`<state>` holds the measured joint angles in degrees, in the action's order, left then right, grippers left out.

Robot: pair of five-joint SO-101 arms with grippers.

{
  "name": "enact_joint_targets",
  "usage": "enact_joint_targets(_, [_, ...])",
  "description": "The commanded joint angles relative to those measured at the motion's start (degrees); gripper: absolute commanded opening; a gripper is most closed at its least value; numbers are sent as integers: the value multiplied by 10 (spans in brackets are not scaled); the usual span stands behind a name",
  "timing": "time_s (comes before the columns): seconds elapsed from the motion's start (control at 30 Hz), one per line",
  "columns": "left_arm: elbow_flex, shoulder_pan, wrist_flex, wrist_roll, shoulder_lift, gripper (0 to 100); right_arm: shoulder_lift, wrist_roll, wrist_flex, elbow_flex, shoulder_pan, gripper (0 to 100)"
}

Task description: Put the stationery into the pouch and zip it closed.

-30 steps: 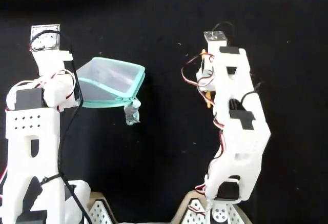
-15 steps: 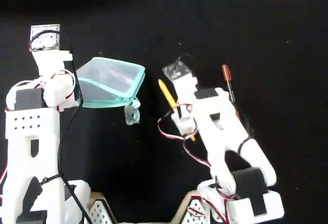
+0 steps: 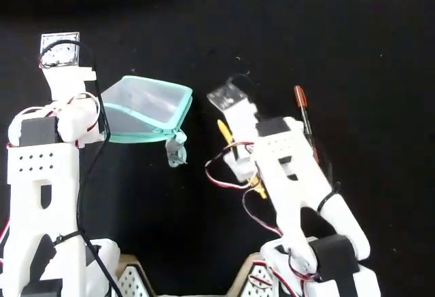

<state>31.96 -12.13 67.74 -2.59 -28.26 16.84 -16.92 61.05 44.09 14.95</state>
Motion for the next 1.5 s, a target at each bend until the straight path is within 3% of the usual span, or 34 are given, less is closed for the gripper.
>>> enact_joint_targets(0.0, [36, -17, -4, 0, 18, 33, 0, 17, -76, -43, 12, 162])
enact_joint_targets(0.2, [36, -17, -4, 0, 18, 33, -120, 12, -142, -91, 14, 162])
enact_joint_targets(0.5, [36, -17, -4, 0, 18, 33, -269, 17, -140, -188, 74, 158])
enact_joint_targets(0.67, [36, -17, -4, 0, 18, 33, -293, 17, -135, -206, 55, 6])
enact_joint_targets(0.83, [36, -17, -3, 0, 18, 33, -279, 12, -113, -203, 21, 12])
enact_joint_targets(0.97, [36, -17, -2, 0, 18, 33, -153, -5, -118, -121, 12, 12])
enact_joint_targets(1.3, [36, -17, -1, 0, 18, 33, 458, -7, -102, 106, 29, 12])
enact_joint_targets(1.47, [36, -17, -1, 0, 18, 33, 674, -6, -68, 106, 103, 12])
